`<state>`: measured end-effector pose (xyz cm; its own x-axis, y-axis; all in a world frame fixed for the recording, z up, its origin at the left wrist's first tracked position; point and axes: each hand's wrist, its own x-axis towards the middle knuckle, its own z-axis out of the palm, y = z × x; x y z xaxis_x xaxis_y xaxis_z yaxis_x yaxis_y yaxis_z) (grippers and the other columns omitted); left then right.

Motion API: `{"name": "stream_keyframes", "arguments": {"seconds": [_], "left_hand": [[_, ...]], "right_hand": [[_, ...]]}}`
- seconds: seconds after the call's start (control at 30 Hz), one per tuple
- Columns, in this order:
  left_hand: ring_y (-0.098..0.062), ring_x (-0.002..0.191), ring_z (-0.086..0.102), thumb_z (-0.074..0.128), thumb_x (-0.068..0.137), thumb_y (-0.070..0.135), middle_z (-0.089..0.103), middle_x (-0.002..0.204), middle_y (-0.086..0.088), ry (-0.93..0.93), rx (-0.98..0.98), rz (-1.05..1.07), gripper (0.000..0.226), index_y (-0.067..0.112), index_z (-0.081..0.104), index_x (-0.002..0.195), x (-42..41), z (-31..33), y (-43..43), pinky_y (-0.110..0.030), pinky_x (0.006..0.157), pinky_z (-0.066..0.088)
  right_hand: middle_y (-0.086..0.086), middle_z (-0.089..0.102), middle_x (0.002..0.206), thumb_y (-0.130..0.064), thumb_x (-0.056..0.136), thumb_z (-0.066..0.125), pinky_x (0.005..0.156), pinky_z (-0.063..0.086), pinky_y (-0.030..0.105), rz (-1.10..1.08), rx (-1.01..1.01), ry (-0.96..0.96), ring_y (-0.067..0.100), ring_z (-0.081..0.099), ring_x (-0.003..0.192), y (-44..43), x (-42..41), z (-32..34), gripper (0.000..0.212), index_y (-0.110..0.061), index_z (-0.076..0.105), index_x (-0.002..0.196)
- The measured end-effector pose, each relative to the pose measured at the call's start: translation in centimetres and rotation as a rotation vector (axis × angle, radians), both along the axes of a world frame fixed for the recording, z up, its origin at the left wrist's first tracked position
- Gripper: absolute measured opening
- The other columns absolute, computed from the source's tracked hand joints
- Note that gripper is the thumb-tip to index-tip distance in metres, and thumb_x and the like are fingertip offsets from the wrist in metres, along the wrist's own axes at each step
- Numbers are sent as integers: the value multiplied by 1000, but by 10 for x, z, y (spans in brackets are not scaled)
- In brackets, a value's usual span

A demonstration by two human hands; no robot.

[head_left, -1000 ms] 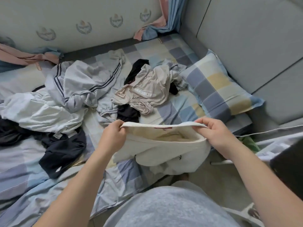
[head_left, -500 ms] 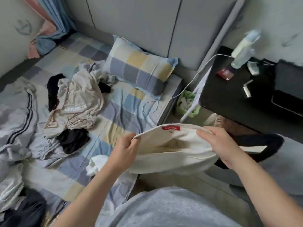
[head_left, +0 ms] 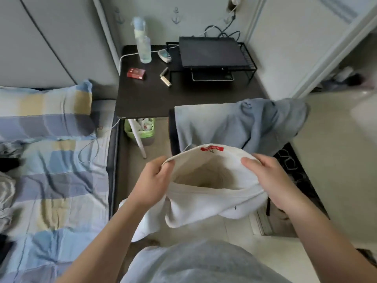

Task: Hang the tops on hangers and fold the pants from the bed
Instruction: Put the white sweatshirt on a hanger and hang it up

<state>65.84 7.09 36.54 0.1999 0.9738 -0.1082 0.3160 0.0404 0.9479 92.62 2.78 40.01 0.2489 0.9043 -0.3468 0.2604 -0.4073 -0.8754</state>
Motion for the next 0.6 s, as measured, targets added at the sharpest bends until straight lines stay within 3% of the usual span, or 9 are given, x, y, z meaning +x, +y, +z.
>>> {"name": "stream_keyframes", "arguments": {"seconds": [0.07,0.17,0.23,0.4,0.5,0.6], "left_hand": [[-9,56,24,42,88,29,25,60,10,-31,40,-50,32,14,26,65,51,8,-1,-23,49,21],[-9,56,26,43,92,23,26,59,11,-42,92,-143,33,18,28,64,116,26,7,-24,49,22],[-8,56,28,44,90,25,29,59,10,-55,125,-203,30,16,32,64,159,40,18,-24,49,25],[-10,59,33,42,86,34,34,65,-1,-153,183,-394,40,-4,38,73,276,77,43,-21,48,28],[-7,58,34,43,90,35,36,62,5,-218,217,-532,34,8,43,69,344,107,57,-18,50,30],[-6,56,43,45,93,34,47,61,8,-268,243,-658,34,13,54,68,411,136,76,-19,52,36]], "right_hand": [[27,57,80,-54,71,61,72,34,36,-64,38,-19,28,51,69,-17,46,10,71,9,56,102],[9,48,74,-54,70,59,69,30,35,-165,79,-62,17,45,70,-37,104,31,67,8,53,94],[13,45,71,-54,70,59,67,32,35,-260,104,-119,15,46,68,-49,142,50,64,5,55,94],[12,54,70,-52,76,60,65,38,33,-438,192,-266,12,52,66,-75,231,97,53,-3,64,96],[1,54,67,-37,90,62,65,37,34,-540,247,-329,14,51,63,-87,273,122,31,-7,65,85],[5,45,69,-37,90,61,64,32,34,-641,325,-367,16,43,65,-90,307,145,42,4,57,86]]}}
